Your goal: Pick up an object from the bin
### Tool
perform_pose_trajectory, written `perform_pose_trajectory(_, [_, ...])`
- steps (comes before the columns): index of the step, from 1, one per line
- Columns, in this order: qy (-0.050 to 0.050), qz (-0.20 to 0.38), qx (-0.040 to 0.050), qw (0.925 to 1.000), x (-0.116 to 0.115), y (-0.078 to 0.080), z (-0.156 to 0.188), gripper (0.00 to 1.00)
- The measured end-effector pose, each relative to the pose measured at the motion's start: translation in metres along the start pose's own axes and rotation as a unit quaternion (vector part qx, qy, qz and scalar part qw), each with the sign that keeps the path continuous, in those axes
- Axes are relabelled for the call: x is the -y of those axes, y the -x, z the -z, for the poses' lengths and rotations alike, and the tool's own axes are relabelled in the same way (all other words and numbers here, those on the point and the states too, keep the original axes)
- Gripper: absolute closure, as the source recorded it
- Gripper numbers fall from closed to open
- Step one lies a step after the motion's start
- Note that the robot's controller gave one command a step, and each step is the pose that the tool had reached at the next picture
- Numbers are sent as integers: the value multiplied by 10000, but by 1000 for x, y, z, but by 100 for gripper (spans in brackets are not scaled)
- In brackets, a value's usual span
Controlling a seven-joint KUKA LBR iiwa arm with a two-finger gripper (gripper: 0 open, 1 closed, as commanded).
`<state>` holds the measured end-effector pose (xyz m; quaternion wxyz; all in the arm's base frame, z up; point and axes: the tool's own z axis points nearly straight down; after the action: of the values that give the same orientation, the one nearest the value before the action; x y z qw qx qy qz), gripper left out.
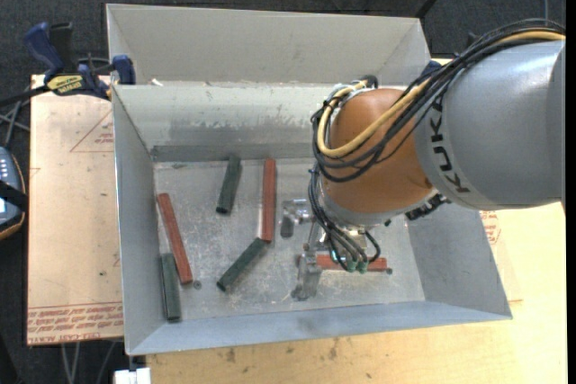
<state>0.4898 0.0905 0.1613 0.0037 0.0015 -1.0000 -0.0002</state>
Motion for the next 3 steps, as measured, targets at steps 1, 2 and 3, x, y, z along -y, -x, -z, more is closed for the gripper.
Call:
perform_pose_trajectory(1, [4, -14, 34, 10000, 0, 2, 3, 0])
perform_pose_trajectory(2, [-1, 731, 84, 9973, -38, 28, -41, 0])
perform_pose_trajectory(3, [2, 2009, 53, 9796, -77, 34, -51, 0])
